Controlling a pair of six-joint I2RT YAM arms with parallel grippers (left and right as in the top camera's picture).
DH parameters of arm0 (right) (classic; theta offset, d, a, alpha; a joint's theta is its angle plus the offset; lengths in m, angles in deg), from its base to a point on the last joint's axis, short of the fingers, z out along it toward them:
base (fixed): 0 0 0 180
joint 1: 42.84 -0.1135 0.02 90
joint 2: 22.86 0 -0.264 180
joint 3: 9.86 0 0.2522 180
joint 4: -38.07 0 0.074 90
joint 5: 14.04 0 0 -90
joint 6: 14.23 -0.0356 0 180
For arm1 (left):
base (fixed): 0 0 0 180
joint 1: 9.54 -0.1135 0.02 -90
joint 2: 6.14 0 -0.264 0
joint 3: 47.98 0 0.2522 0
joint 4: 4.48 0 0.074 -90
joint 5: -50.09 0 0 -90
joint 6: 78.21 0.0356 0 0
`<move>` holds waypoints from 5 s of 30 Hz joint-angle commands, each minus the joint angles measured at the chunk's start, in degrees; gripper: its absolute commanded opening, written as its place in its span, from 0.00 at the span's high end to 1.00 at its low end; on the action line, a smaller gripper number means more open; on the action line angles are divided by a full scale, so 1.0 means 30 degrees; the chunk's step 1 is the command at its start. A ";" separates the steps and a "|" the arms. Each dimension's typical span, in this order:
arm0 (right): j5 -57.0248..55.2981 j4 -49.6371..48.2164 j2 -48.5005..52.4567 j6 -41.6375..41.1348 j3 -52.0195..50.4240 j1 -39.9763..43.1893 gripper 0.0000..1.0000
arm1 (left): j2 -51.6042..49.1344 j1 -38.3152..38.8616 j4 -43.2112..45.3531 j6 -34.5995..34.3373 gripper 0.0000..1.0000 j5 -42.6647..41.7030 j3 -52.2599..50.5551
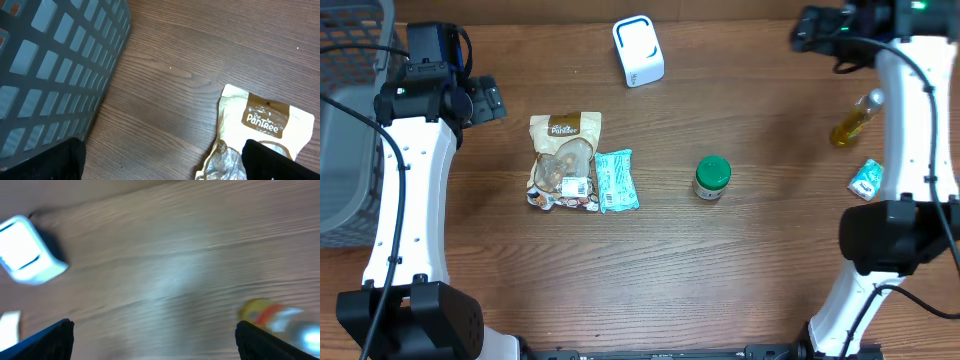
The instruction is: Scan the item barcode
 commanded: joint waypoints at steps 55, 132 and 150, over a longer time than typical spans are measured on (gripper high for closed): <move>-0.4197 0.0619 0.0044 -0.9151 -1.1511 -0.9202 0.00 | -0.0073 0.0131 -0.0044 0.0364 0.01 0.0197 0.0058; 0.0255 -0.3228 0.0051 0.1217 -1.2131 -0.9216 0.30 | -0.0073 0.0131 -0.0044 0.0372 0.01 0.0197 0.0058; -0.0663 -0.2863 0.0051 -0.9763 -1.2131 -0.9311 0.00 | -0.0073 0.0131 -0.0044 0.0364 0.01 0.0197 0.0058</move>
